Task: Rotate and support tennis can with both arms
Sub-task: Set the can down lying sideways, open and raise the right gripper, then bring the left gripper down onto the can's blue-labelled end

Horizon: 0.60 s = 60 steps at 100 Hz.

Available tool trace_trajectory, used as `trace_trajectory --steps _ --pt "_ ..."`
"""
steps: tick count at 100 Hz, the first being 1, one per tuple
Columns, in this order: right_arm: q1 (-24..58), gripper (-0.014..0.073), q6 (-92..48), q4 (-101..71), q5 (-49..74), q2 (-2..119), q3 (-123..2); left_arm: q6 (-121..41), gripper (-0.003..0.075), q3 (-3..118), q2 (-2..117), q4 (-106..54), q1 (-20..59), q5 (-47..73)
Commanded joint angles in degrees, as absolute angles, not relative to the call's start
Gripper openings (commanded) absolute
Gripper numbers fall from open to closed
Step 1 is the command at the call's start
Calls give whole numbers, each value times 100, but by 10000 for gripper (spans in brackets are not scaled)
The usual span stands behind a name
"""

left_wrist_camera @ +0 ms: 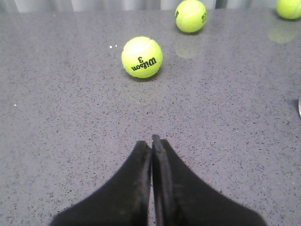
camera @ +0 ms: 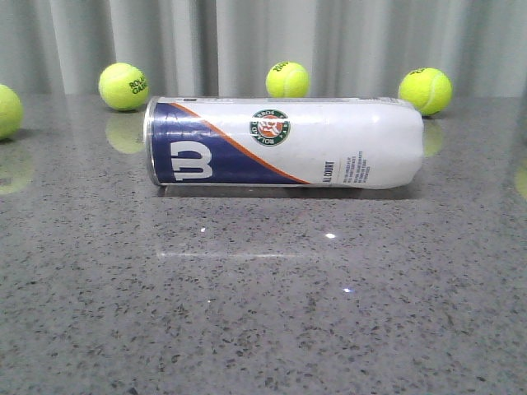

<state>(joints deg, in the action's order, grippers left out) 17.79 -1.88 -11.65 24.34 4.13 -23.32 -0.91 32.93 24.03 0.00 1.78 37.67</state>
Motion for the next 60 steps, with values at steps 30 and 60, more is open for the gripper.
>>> trace_trajectory --steps 30,60 --pt "1746 -57 -200 -1133 2020 485 -2460 -52 500 4586 4395 -456 175 4043" --pt "1746 -57 -200 -1133 2020 485 -2460 -1269 492 5432 5918 -2929 175 5060"
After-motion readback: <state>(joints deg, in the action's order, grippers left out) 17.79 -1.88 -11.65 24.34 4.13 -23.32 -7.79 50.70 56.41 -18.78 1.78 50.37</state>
